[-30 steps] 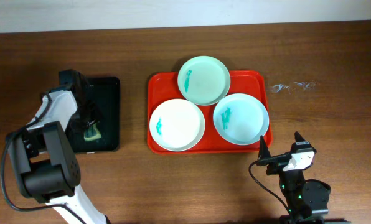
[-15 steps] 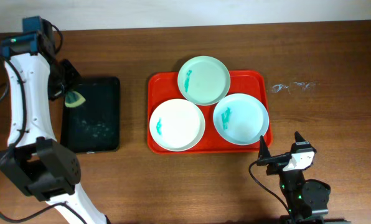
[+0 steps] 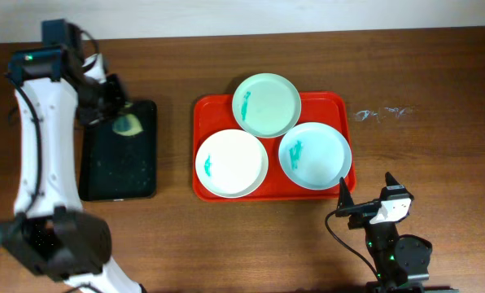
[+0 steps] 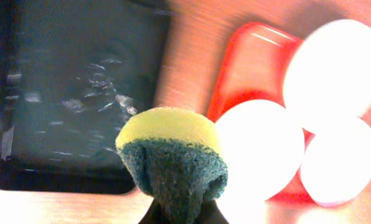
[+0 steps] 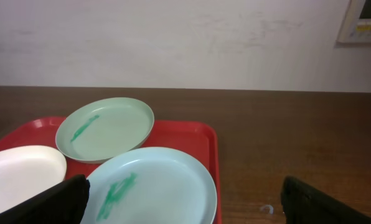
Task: Clean dirty plates on tray and stack at the side
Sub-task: 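Carry the sponge with the left gripper onto the white plate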
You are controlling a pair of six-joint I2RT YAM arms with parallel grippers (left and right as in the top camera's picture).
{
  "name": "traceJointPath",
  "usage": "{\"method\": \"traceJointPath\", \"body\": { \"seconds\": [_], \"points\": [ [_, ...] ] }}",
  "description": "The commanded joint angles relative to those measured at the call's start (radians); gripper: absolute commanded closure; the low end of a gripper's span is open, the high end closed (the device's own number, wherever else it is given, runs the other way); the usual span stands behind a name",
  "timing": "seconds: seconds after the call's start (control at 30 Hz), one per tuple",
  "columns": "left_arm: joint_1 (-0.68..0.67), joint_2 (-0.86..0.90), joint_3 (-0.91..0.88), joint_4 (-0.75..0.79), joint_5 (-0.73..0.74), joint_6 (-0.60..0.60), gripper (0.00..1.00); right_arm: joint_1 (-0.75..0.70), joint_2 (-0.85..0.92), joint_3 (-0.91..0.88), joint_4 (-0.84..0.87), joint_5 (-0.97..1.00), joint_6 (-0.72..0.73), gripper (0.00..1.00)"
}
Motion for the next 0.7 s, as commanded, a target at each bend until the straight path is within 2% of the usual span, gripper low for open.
{"method": "traceJointPath", "body": {
  "seconds": [0.0,0.07,0.17,0.3,0.37,0.4,0.47,0.53,0.57,0.67],
  "points": [
    [-0.188,-0.016,-0.045,-0.017,0.066,0.034,1.00,-0.005,-0.006,-0.006,-0.003,0.004,0.005,0.02],
    [-0.286,-0.016,-0.140,0.068,0.066,0.004,1.00,-0.005,-0.006,-0.006,-0.004,0.004,0.005,0.02],
    [-0.443,-0.015,-0.366,0.307,0.059,-0.140,1.00,-0.005,-0.006,-0.006,-0.003,0.004,0.005,0.02],
    [-0.569,-0.010,-0.629,0.655,-0.105,-0.373,1.00,-0.005,-0.006,-0.006,-0.003,0.004,0.005,0.02],
    [-0.615,0.000,-0.717,0.794,-0.122,-0.395,1.00,-0.005,-0.006,-0.006,-0.003,0.004,0.005,0.02],
    [-0.626,0.001,-0.730,0.812,-0.138,-0.395,1.00,-0.005,-0.006,-0.006,-0.003,0.004,0.005,0.02],
    [-0.636,0.002,-0.735,0.818,-0.176,-0.395,0.84,-0.005,-0.006,-0.006,-0.003,0.004,0.005,0.01],
    [-0.636,0.002,-0.734,0.819,-0.198,-0.394,0.37,-0.005,-0.006,-0.006,-0.004,0.004,0.005,0.02],
    [-0.633,0.001,-0.734,0.824,-0.199,-0.394,0.27,-0.005,-0.006,-0.006,-0.004,0.004,0.005,0.01],
    [-0.581,-0.032,-0.674,0.792,-0.201,-0.372,0.23,-0.005,-0.006,-0.006,-0.003,0.004,0.005,0.01]
  ]
}}
